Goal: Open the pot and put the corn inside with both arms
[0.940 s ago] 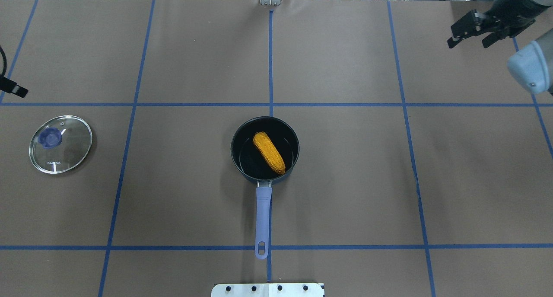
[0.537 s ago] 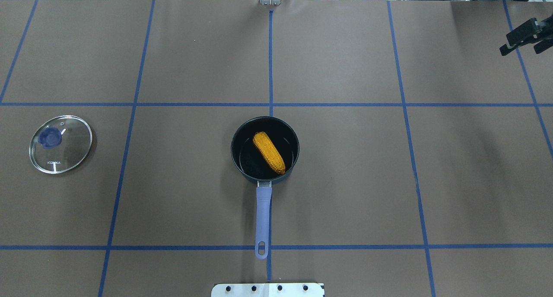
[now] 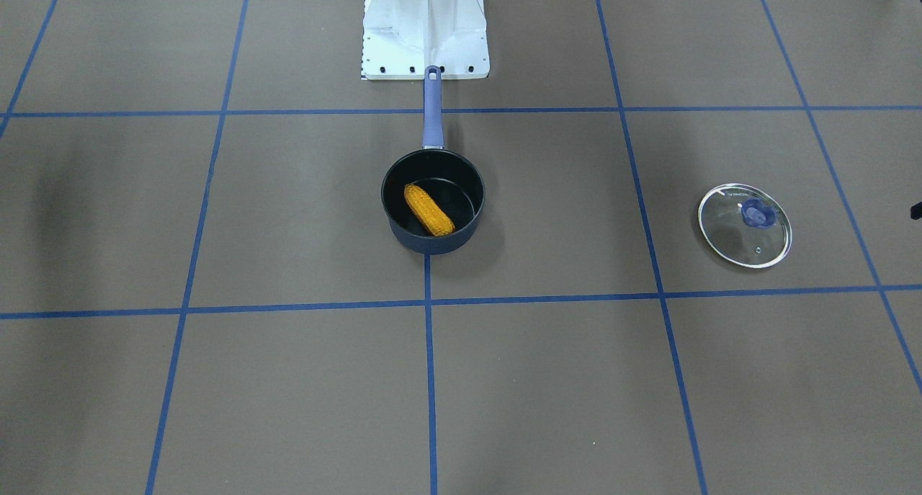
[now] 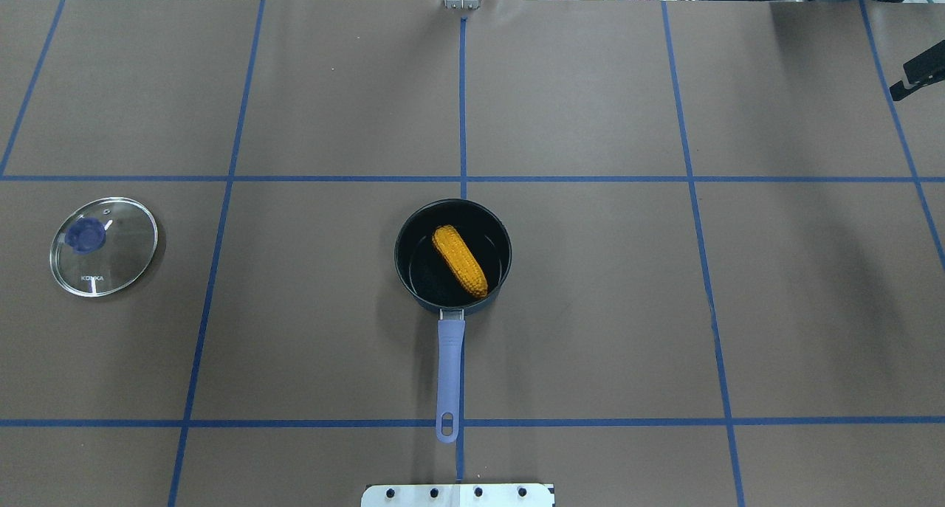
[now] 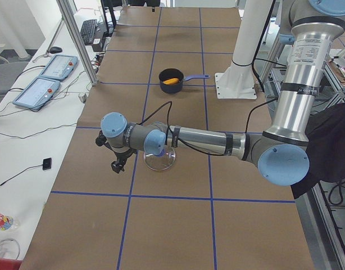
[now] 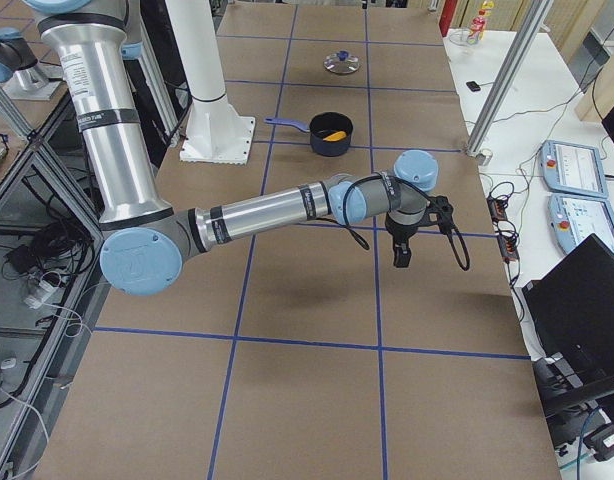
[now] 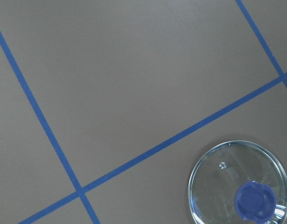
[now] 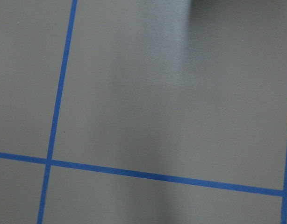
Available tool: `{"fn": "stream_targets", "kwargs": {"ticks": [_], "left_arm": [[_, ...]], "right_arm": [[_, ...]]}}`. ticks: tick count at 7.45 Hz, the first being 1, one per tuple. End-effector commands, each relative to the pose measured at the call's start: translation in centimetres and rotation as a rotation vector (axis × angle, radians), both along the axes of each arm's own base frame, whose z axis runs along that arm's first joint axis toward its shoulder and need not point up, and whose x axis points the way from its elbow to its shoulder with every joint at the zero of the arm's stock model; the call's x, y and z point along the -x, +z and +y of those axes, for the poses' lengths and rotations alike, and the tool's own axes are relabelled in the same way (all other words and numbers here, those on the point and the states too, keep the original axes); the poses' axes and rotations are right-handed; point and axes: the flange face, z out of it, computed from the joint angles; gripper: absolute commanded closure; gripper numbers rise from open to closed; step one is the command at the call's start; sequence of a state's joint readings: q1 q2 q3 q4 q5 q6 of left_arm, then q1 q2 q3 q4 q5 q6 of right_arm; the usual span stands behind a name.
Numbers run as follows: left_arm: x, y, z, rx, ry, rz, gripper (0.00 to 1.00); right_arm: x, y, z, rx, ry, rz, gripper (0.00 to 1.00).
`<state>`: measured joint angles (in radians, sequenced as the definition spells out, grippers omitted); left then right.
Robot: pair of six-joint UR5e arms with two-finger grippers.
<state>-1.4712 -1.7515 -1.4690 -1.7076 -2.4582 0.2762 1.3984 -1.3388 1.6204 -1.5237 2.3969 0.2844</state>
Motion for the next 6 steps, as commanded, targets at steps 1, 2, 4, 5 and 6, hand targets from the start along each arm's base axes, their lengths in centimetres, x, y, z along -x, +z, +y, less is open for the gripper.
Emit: {"fn": "stream_targets", "kwargs": {"ticks": [1,2,4,5,6], "left_arm": [[0.8,1.3,0.4,-0.002,0.004,-0.003,0.02],[0.9,1.7,0.8,0.003,0.004,-0.003,0.02],[1.0,1.2,0.8,-0.006,0.001,-0.002,0.02],[1.0,1.3,0.8,-0.002,0.0,-0.003,0.02],[1.0,1.4,0.7,-0.001,0.0,-0.004,0.02]], "right_arm": [[-0.2,0.2,0.2,0.005,0.008,0.004,0.0],[-0.1,-0.3,-0.2,-0.006,0.008,0.009,0.0],[-0.2,-0.8,-0.8,-0.024,0.016,0.029,0.0],[-0.1,-0.9,-0.8,-0.024,0.016,0.028,0.0],[-0.1,-0.9,-0.7,-0.022,0.016,0.026,0.0]]}}
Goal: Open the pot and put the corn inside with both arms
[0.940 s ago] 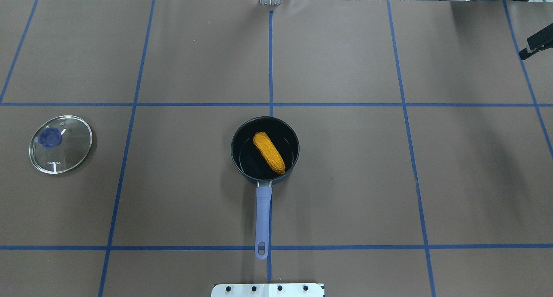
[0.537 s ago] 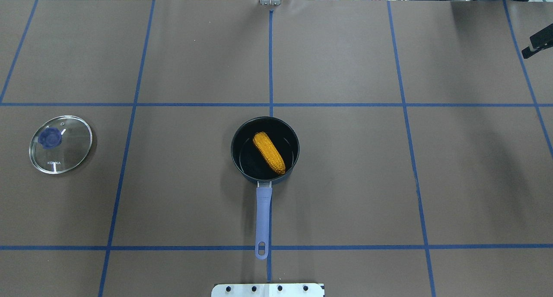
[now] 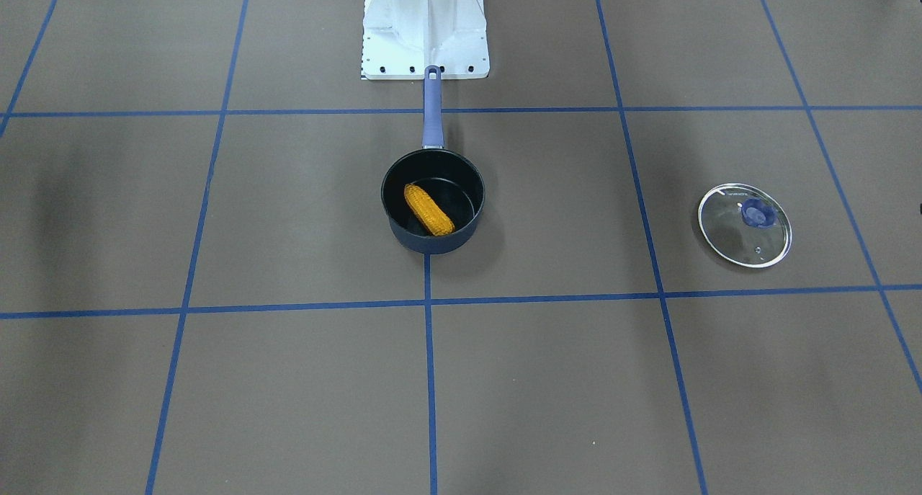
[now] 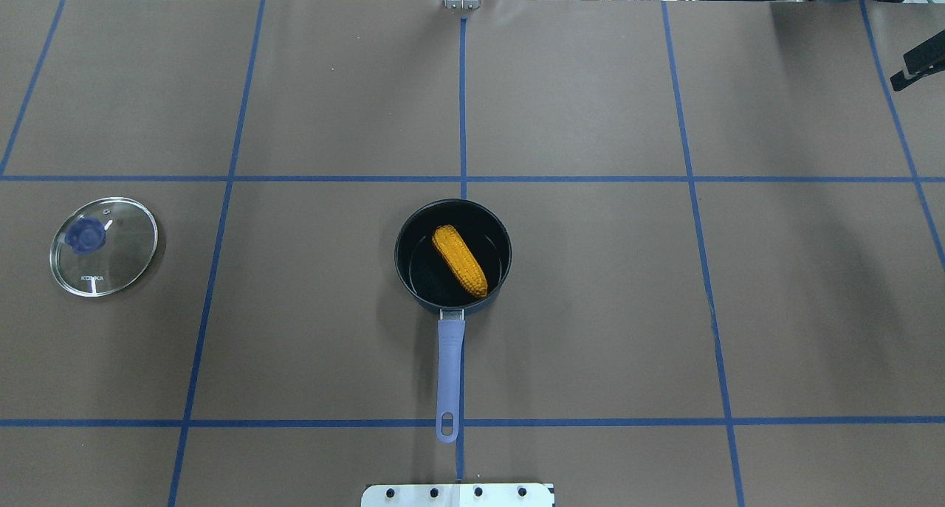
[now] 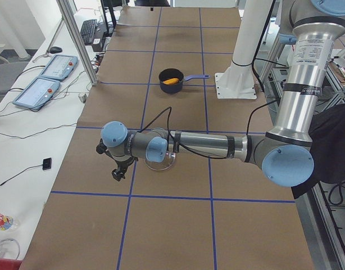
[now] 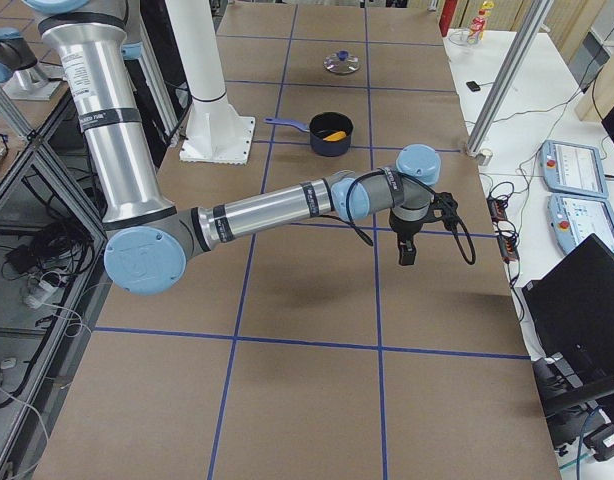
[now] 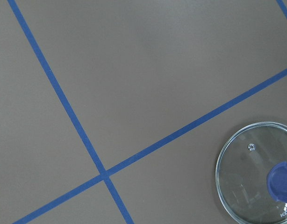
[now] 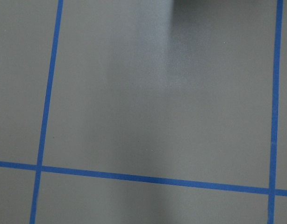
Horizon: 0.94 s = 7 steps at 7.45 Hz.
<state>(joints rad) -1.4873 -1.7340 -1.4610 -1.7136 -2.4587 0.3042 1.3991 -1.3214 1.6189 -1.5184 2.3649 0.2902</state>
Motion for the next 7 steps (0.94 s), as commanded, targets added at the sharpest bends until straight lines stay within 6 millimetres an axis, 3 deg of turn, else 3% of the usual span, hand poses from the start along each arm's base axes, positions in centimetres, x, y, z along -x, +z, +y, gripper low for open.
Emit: {"fn": "stream_targets", "kwargs": {"ticks": [1,3,5,7], "left_arm": [[0.1,0.0,0.0,0.004,-0.005,0.001,0.02],[0.3,0.5,0.5,0.013,-0.009,0.0,0.02],[0.3,-0.1,1.6,0.005,-0.013,0.002,0.02],[0.2,-0.4,1.4,0.013,-0.023,0.004,0.02]], "right_arm": [[0.0,0.0,0.0,0.0,0.0,0.001,0.0],[-0.2,0.5,0.9,0.009,0.002,-0.003,0.0],[-0.8,0.8,4.0,0.041,0.036,-0.01,0.0],[-1.2,0.5,6.5,0.061,0.062,-0.02,0.0]]}}
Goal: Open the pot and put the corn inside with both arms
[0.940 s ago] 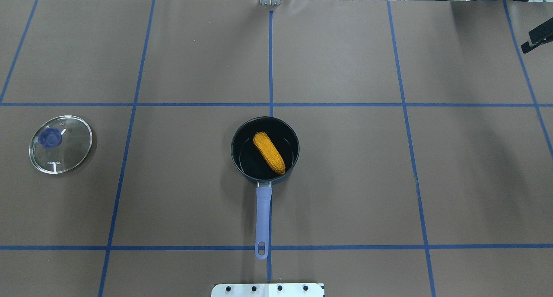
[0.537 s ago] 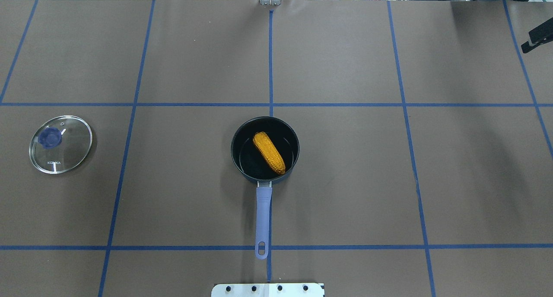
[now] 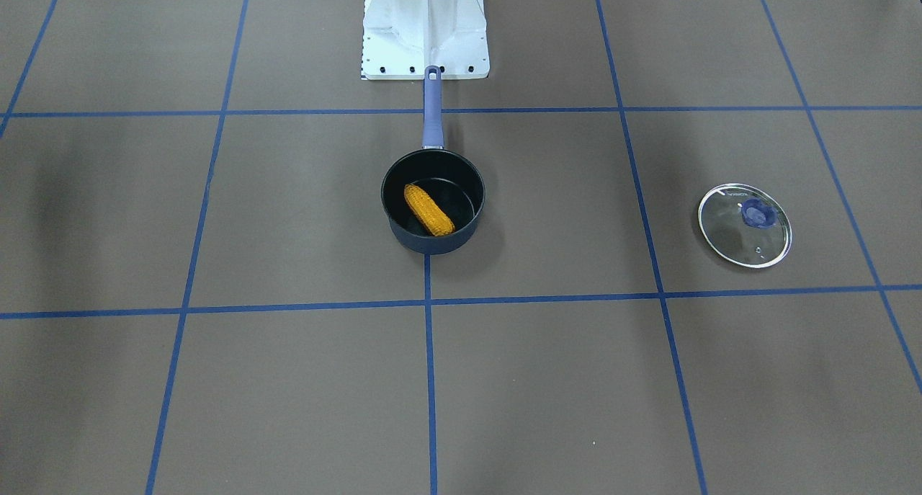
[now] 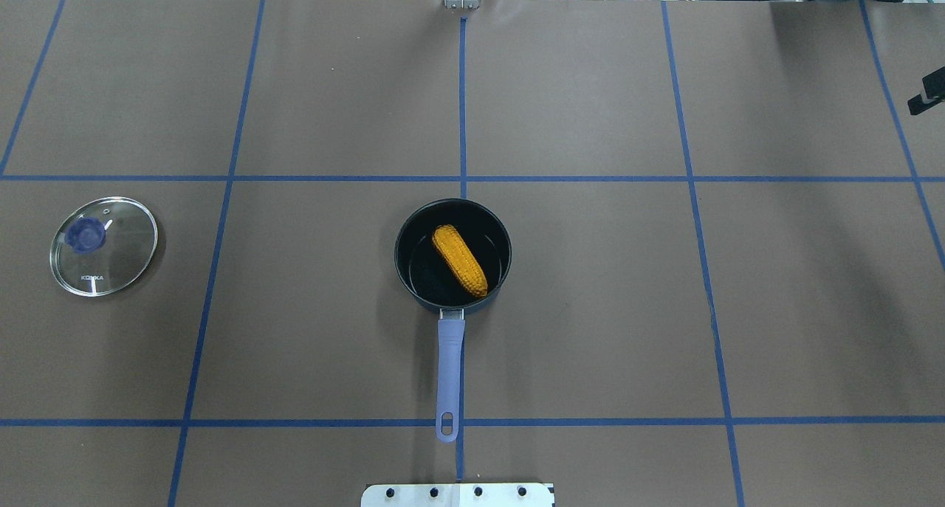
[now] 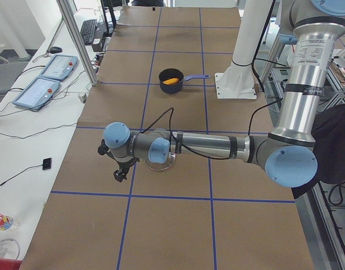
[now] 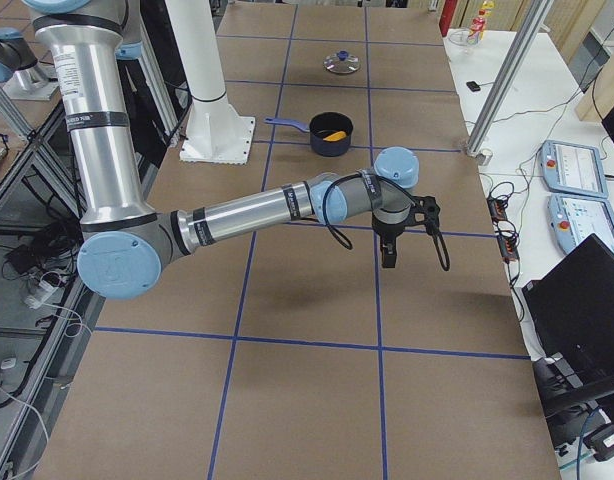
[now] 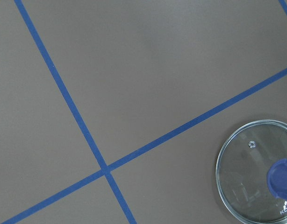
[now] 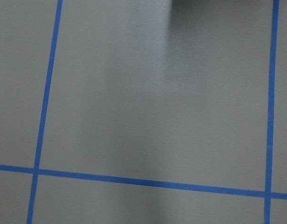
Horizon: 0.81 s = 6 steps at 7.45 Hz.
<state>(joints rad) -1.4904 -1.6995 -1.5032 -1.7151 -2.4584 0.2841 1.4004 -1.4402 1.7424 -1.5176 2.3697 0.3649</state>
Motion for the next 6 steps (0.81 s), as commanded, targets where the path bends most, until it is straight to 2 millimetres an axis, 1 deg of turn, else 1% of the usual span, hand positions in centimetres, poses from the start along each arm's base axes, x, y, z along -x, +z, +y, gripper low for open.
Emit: {"fn": "stream_targets", "kwargs": {"ticks": [1,2,3,4,6], "left_arm": [[0.2,-0.9,0.6,-0.006,-0.014,0.005,0.02],[0.5,-0.9,3.6,0.005,-0.025,0.005,0.02],[0.7,-1.5,4.9,0.003,-0.035,0.008,0.02],[0.8,-0.9,6.6,0.016,-0.035,0.008,0.02],[0.9,-0.3,7.9,0.022,-0.031,0.006,0.02]], "right_arm": [[-0.3,0.1,1.5,0.013,0.013,-0.003,0.0],[-0.2,0.5,1.4,0.017,0.009,-0.001,0.0],[-0.2,0.5,1.3,0.018,0.01,0.0,0.0],[-0.1,0.4,1.2,0.012,0.006,-0.001,0.0],[-0.1,0.5,1.3,0.018,0.01,-0.001,0.0]]}}
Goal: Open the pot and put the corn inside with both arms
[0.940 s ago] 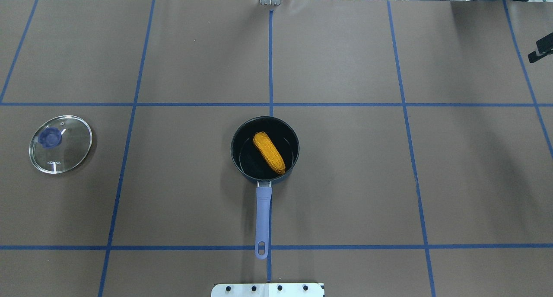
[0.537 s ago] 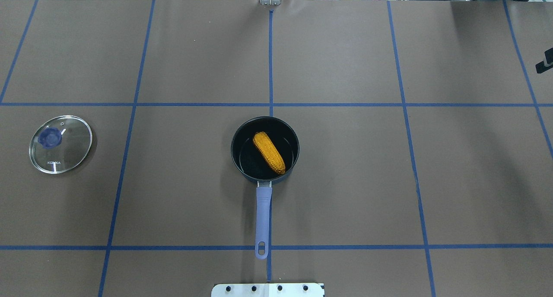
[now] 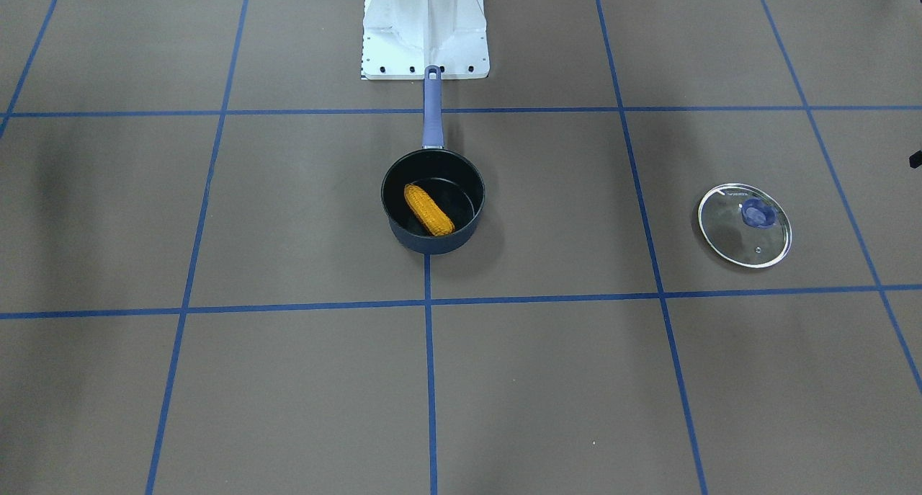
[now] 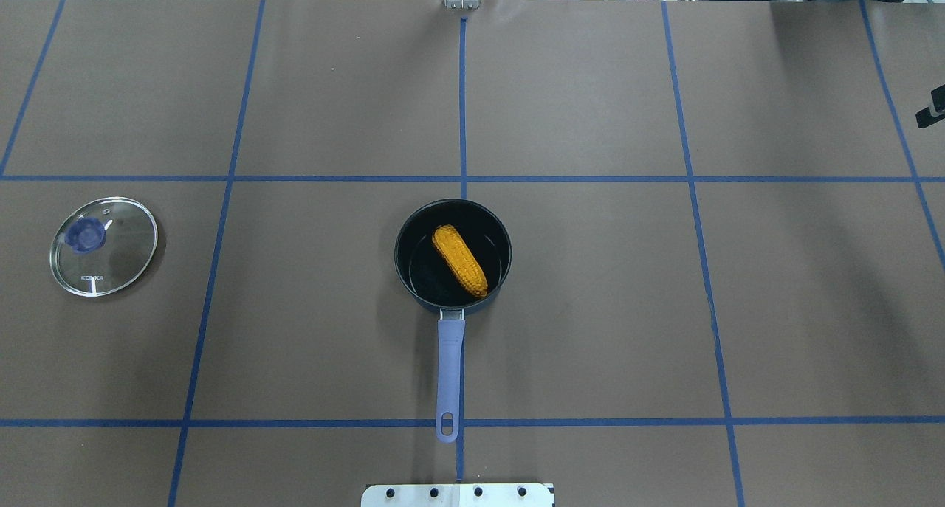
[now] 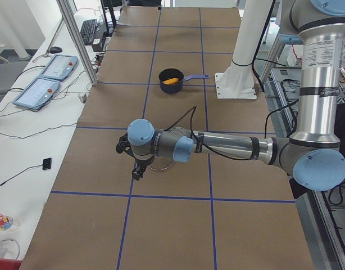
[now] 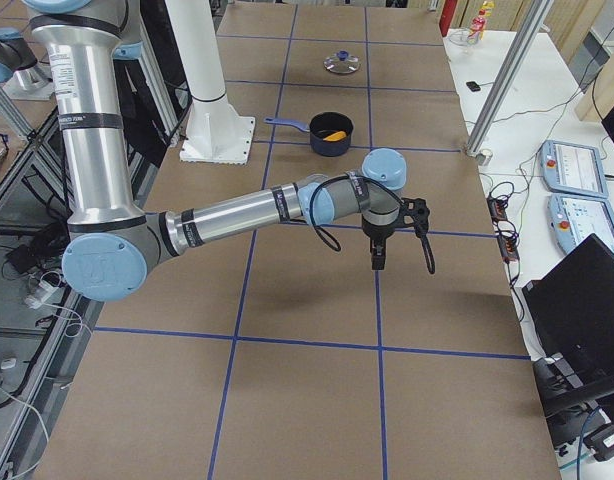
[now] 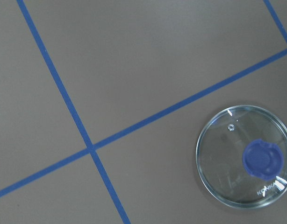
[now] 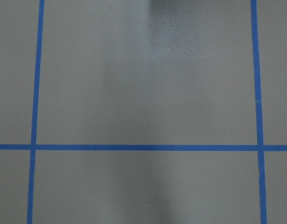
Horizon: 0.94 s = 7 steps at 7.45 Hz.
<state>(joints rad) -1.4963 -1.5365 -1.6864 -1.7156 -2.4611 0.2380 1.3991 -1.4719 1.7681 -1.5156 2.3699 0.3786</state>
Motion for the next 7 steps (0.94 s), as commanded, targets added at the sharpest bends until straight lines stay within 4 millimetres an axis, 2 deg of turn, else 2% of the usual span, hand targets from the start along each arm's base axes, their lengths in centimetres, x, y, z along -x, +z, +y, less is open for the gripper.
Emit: {"fn": "stream_targets", "kwargs": {"ticks": [1,3,4,6,7], "left_arm": [[0.0,0.4,1.0,0.007,0.001,-0.001,0.02],[0.0,0.3,1.0,0.007,0.0,-0.001,0.02],[-0.1,-0.1,0.6,0.003,-0.001,-0.002,0.02],[-0.2,0.2,-1.2,0.009,-0.002,-0.005,0.02],[-0.2,1.3,-1.2,0.028,-0.001,-0.01,0.02]], "right_arm": [[0.0,0.0,0.0,0.003,0.002,0.0,0.0],[0.0,0.1,-0.2,0.001,-0.001,0.002,0.0],[0.2,0.9,-0.4,0.011,-0.002,0.004,0.0],[0.2,1.7,-0.8,-0.023,0.004,-0.003,0.0],[0.2,2.2,-0.8,-0.011,0.002,-0.003,0.0]]}}
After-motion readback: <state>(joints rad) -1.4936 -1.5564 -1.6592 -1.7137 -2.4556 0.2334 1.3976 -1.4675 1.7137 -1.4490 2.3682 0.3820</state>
